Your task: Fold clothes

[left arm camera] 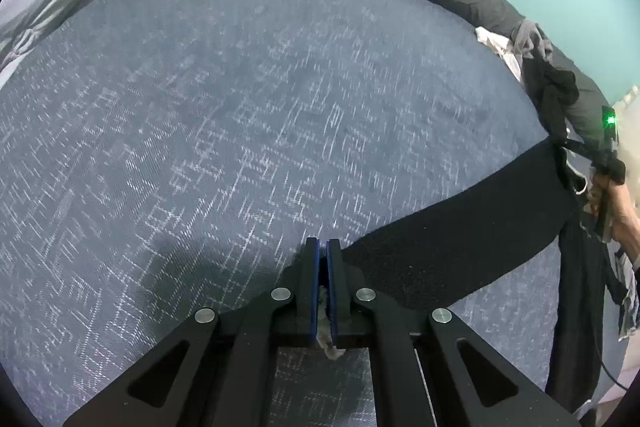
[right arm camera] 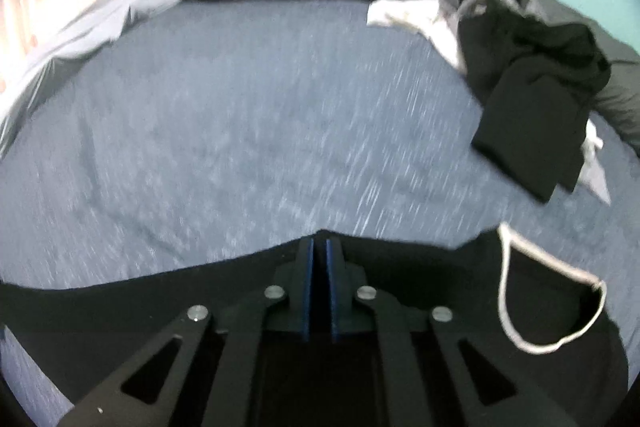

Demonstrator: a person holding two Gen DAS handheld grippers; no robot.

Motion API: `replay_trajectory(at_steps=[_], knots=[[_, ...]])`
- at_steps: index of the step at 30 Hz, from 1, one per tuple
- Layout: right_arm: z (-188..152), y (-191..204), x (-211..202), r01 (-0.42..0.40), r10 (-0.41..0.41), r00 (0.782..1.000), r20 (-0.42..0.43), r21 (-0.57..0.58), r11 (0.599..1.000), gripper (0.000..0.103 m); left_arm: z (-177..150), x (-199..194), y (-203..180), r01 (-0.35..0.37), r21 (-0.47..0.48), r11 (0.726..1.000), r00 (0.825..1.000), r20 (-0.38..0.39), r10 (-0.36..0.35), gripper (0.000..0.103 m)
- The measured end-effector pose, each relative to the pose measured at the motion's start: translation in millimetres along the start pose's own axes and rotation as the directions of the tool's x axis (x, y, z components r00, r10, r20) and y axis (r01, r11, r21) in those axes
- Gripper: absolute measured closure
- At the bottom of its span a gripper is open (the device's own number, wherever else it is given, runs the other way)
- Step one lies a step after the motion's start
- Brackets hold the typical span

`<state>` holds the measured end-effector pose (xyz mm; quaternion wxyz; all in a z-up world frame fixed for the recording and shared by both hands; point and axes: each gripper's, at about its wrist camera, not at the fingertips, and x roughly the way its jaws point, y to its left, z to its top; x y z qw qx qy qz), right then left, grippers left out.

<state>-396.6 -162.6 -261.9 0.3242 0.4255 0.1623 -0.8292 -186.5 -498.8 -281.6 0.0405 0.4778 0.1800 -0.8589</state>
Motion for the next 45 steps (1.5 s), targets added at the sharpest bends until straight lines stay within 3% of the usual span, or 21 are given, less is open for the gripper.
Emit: replay_trajectory(at_steps=[10, 14, 19, 25, 28, 29, 31, 36, 44, 45], knots=[[18.5, -10.6, 10.5, 0.025, -0.028, 0.999, 0.041, 0.063, 0.998, 0.103, 18.3, 19.6, 11.6, -0.009, -0.034, 0.999, 1.0, -0.029, 0.008, 0.099], [14.0, -9.4, 16.6, -0.024, 0.024, 1.0, 0.013, 0.055, 0.998, 0.103, 16.3, 23.3, 7.7, -0.017, -0.013, 1.0, 0.999, -0.032, 0.017, 0.099], [-2.1, -17.2, 4.9, -0.105, 0.106, 0.994, 0.002, 0.125, 0.987, 0.102, 17.9, 26.2, 11.2, 0.003, -0.03, 1.0, 0.999, -0.043, -0.005, 0.099], [-46.7, 6.0, -41.0, -0.204, 0.205, 0.979, 0.002, 0.069, 0.976, 0.097, 16.9, 4.8, 17.3, 0.021, -0.085, 0.996, 1.0, -0.013, -0.022, 0.092], [-76.0, 14.8, -70.4, -0.288, 0.287, 0.958, 0.02, 0.074, 0.955, 0.08, 11.0, -12.9, 20.6, 0.032, -0.114, 0.993, 0.999, 0.018, -0.03, 0.076], [-85.9, 17.7, -78.6, -0.307, 0.307, 0.952, 0.023, 0.077, 0.948, 0.067, 7.6, -18.3, 21.1, 0.038, -0.118, 0.992, 0.999, 0.024, -0.036, 0.07], [-103.7, 23.7, -91.1, -0.342, 0.342, 0.94, 0.019, 0.077, 0.936, 0.064, 0.7, -28.6, 21.7, 0.05, -0.124, 0.991, 0.998, 0.037, -0.046, 0.066], [-141.3, 26.6, -110.7, -0.384, 0.386, 0.923, 0.009, 0.112, 0.916, 0.064, -21.1, -23.3, 7.4, 0.04, -0.072, 0.997, 0.999, -0.002, -0.04, 0.064], [-186.8, 11.9, -130.6, -0.384, 0.39, 0.921, 0.001, 0.18, 0.906, 0.064, -26.9, -6.0, -7.5, 0.028, -0.023, 0.999, 1.0, -0.005, -0.028, 0.066], [-189.8, 9.4, -130.6, -0.384, 0.391, 0.92, -0.002, 0.187, 0.904, 0.064, -25.3, -4.6, -8.7, 0.023, -0.018, 1.0, 1.0, -0.01, -0.023, 0.078]])
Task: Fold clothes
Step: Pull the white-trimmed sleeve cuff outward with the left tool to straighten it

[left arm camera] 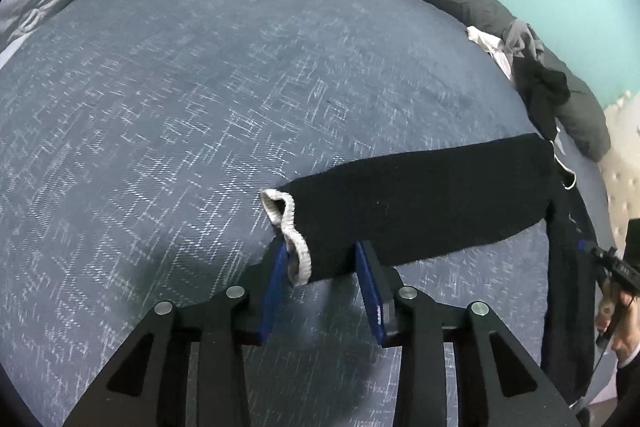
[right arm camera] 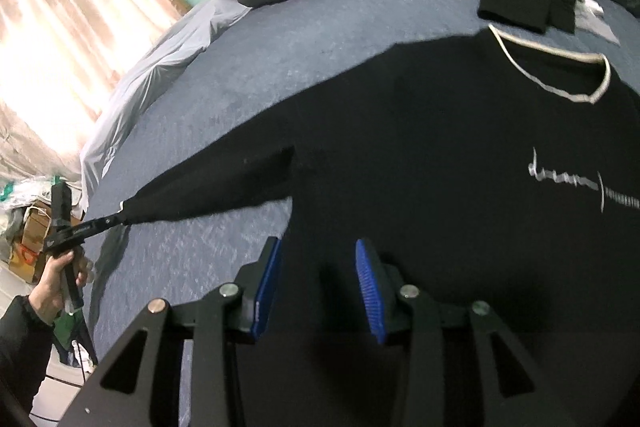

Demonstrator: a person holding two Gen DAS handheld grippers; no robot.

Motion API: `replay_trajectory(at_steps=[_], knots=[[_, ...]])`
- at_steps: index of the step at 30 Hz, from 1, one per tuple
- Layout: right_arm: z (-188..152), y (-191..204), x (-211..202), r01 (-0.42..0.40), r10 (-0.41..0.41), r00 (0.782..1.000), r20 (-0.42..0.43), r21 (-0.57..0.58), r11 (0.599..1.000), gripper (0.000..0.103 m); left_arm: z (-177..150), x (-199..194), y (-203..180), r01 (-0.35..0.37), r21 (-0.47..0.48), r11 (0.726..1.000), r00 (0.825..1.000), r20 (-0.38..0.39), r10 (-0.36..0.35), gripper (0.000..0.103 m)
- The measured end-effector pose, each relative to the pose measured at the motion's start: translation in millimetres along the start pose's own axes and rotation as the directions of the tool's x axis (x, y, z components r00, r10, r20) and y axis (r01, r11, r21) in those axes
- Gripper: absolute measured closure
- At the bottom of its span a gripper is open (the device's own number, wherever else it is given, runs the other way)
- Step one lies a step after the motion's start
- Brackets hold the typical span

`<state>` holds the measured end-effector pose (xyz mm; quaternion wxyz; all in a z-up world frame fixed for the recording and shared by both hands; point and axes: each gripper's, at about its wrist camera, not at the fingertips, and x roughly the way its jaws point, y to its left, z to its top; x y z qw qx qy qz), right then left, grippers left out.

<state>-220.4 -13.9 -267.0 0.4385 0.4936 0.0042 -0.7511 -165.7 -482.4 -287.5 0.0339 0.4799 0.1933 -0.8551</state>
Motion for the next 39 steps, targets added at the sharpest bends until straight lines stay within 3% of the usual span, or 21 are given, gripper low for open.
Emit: replay_trajectory(at_steps=[2, 11, 20, 31, 36, 39], knots=[[-3.6, -3.5, -0.5, 0.002, -0.002, 1.0, -0.006, 0.007, 1.0, 0.064, 3.5, 0.7, -2.4, -0.018, 0.015, 1.0, 1.0, -0.009, 0.018, 0.095], [-9.0, -4.5, 5.5, 0.003, -0.003, 1.0, -0.017, 0.006, 1.0, 0.064, 37.4, -13.7, 1.3, 0.019, -0.053, 0.998, 1.0, 0.01, -0.018, 0.097], [-11.4, -2.2, 10.1, -0.006, 0.006, 1.0, -0.023, 0.001, 1.0, 0.064, 55.0, 2.5, 8.4, 0.033, -0.134, 0.99, 0.999, -0.022, -0.037, 0.097], [-15.4, -6.3, 5.9, -0.013, 0.013, 1.0, -0.018, 0.016, 1.0, 0.064, 24.8, -16.5, 14.8, 0.073, -0.124, 0.99, 0.993, -0.078, -0.084, 0.097], [-13.9, -3.7, 6.4, -0.009, 0.01, 1.0, -0.019, 0.013, 1.0, 0.063, 12.6, 4.6, 20.0, 0.032, -0.12, 0.992, 0.992, -0.118, -0.047, 0.097], [-7.1, 1.4, 7.5, -0.006, 0.007, 1.0, -0.012, 0.013, 1.0, 0.052, 9.6, 13.3, 21.2, 0.022, -0.127, 0.992, 0.993, -0.114, -0.036, 0.097]])
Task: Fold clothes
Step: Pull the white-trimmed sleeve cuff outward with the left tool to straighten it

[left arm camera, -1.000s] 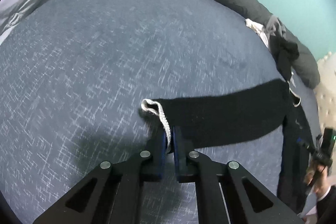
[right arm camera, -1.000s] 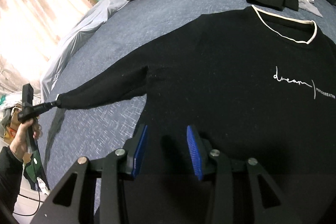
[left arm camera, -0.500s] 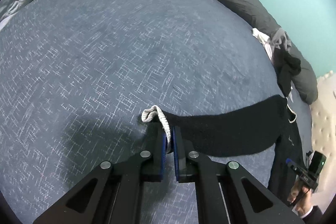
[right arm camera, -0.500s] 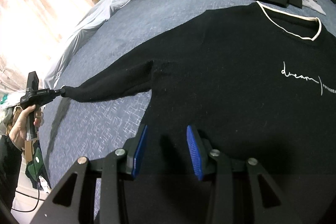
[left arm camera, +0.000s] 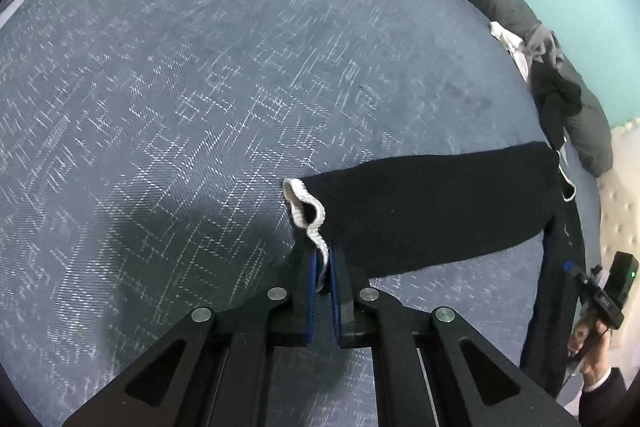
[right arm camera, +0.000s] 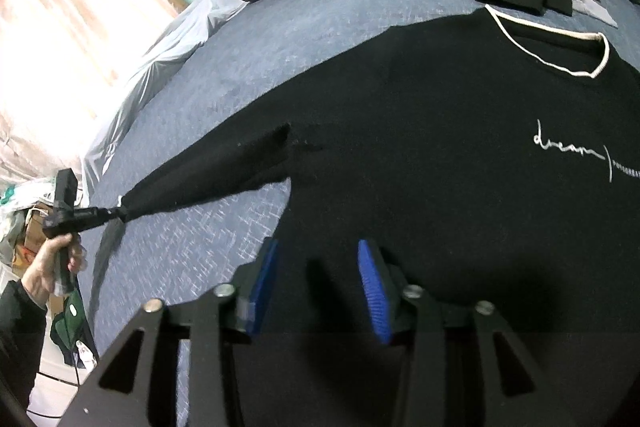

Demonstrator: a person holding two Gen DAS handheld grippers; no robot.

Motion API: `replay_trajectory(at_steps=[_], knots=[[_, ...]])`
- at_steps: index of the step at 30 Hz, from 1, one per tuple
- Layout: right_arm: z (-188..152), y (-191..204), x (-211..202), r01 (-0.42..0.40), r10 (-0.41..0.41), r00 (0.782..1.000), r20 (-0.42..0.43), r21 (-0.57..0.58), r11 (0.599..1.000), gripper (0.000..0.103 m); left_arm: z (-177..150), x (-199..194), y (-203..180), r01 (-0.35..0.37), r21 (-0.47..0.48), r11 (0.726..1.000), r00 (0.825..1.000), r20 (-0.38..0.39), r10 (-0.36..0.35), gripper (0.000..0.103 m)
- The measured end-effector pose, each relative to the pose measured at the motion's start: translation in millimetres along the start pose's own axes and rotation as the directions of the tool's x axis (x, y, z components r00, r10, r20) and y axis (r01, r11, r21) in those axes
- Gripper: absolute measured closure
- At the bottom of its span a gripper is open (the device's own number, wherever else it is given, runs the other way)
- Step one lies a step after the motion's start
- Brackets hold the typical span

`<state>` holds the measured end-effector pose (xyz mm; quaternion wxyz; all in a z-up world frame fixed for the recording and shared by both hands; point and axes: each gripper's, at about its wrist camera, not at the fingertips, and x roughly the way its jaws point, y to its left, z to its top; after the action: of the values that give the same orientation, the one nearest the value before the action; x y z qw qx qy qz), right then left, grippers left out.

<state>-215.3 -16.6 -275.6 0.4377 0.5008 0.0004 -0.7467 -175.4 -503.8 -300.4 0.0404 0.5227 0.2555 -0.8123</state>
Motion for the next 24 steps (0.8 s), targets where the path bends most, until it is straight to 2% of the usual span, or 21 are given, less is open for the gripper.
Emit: replay_trajectory(at_steps=[3, 9, 14, 17, 19, 21, 24], knots=[[8.6, 5.0, 2.1, 0.014, -0.014, 1.0, 0.009, -0.01, 1.0, 0.05, -1.5, -2.2, 1.9, 0.013, -0.012, 1.0, 1.0, 0.019, -0.013, 0.094], [36.1, 27.9, 23.5, 0.129, -0.127, 0.991, 0.038, -0.077, 0.989, 0.049, -5.5, -4.7, 6.3, 0.017, -0.023, 1.0, 1.0, 0.024, -0.017, 0.093], [40.6, 51.5, 49.6, 0.2, -0.197, 0.98, 0.031, -0.155, 0.967, 0.048, -7.2, -5.2, 6.3, 0.016, -0.031, 0.999, 0.999, 0.038, -0.015, 0.093], [38.9, 56.2, 65.9, 0.286, -0.287, 0.958, 0.025, -0.201, 0.937, 0.049, -10.3, -7.8, 9.2, 0.025, -0.042, 0.999, 0.999, 0.047, -0.023, 0.092], [36.8, 55.7, 75.2, 0.331, -0.335, 0.942, 0.02, -0.222, 0.917, 0.061, -13.7, -10.5, 12.0, 0.03, -0.05, 0.998, 0.998, 0.052, -0.028, 0.091], [32.2, 51.6, 80.3, 0.344, -0.352, 0.936, 0.003, -0.225, 0.912, 0.075, -16.0, -14.1, 14.2, 0.028, -0.056, 0.998, 0.998, 0.057, -0.024, 0.091], [26.4, 47.8, 80.6, 0.335, -0.347, 0.938, -0.012, -0.227, 0.915, 0.08, -18.3, -23.9, 16.0, -0.009, -0.067, 0.998, 0.997, 0.07, 0.013, 0.091]])
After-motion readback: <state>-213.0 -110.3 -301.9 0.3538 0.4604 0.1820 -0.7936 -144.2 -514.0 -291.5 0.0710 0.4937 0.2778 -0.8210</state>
